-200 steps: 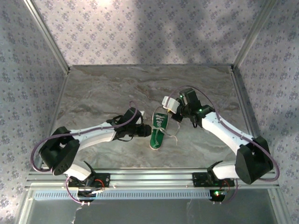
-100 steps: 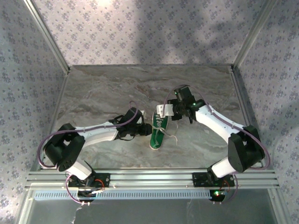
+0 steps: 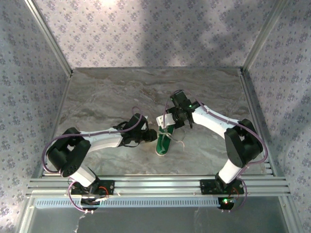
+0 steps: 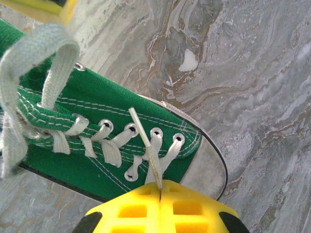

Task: Tie the shoes

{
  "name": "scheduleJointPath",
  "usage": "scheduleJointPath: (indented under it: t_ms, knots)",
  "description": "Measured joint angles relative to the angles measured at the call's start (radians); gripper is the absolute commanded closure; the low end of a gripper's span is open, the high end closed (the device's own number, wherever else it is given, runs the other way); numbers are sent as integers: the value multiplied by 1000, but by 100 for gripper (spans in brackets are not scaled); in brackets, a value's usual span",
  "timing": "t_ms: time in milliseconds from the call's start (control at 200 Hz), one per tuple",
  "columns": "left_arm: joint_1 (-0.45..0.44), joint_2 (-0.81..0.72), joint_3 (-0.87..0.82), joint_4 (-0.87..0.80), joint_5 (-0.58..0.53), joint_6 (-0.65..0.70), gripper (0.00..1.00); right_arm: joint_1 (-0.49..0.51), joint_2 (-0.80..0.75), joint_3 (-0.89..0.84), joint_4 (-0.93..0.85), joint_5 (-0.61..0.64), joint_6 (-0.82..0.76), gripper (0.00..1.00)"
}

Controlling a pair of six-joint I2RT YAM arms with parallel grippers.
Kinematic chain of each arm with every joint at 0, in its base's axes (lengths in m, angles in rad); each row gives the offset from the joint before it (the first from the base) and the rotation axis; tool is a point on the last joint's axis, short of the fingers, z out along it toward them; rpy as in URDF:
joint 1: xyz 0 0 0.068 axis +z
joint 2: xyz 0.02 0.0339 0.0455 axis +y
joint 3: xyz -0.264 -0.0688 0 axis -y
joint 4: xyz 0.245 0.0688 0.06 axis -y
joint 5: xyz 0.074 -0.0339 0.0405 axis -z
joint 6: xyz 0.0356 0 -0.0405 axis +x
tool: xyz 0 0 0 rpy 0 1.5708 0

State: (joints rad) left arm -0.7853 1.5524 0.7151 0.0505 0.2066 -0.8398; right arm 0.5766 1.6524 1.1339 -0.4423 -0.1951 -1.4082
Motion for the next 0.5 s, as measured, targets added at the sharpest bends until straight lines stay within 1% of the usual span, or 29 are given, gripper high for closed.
scheduleJointPath:
  t_ms: [380, 500]
  knots:
    - [0, -8, -25, 7, 0, -11, 60, 26, 0, -19, 0, 8, -7, 100]
    - [0, -14, -33, 14, 7, -11, 58, 31, 0, -28, 0, 8, -7, 100]
